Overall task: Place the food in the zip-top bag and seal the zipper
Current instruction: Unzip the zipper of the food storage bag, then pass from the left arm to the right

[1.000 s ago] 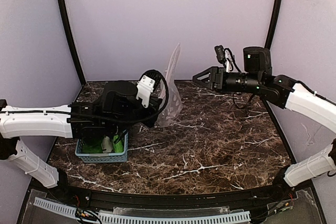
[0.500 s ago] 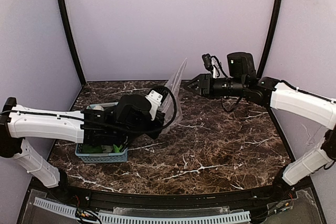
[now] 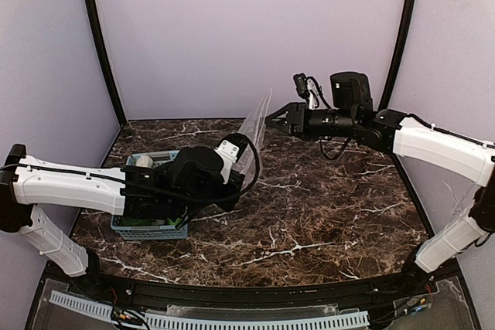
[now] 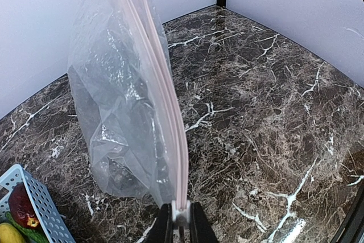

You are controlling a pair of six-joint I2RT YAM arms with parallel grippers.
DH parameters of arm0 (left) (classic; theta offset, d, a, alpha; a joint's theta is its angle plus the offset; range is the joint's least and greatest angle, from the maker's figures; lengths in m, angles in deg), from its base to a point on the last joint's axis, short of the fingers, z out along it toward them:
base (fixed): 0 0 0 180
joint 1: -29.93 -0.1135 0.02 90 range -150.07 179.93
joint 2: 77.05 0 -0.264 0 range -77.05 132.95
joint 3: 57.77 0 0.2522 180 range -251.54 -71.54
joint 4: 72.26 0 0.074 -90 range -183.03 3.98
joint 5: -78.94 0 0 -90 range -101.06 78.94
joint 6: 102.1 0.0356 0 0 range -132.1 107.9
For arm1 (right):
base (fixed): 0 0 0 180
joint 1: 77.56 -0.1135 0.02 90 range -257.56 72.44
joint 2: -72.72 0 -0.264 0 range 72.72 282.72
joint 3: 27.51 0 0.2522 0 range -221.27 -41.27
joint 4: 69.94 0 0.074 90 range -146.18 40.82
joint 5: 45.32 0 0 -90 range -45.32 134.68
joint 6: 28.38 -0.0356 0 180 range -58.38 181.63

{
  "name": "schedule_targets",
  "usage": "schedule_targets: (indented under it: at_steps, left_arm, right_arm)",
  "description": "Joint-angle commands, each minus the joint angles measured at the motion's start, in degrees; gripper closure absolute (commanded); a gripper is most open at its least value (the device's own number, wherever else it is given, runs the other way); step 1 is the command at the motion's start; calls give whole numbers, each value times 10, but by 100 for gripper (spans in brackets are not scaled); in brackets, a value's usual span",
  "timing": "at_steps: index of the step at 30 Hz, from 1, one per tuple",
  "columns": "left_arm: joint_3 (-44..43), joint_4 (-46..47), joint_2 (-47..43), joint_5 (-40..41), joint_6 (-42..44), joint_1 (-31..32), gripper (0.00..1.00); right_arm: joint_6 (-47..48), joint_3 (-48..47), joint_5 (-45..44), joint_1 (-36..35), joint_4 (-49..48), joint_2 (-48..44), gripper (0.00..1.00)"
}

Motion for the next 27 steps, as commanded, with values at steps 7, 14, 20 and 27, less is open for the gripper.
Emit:
schedule_targets:
  at_steps: [7,14,20,27]
  left_arm:
    - [13,5,-1,0,-17,9,99]
    - [10,6,2,0,-12,9,99]
    - [5,6,6,-2,-11,9,99]
    - [10,6,2,0,-13,9,99]
  right_arm:
    - [13,-39,-21,-12,-6,50,61]
    - [10,-31,-33,-14,-11,45,77]
    - [8,-20,-39,-14,-15,41,82]
    - [9,-25,-36,-14,-15,54,85]
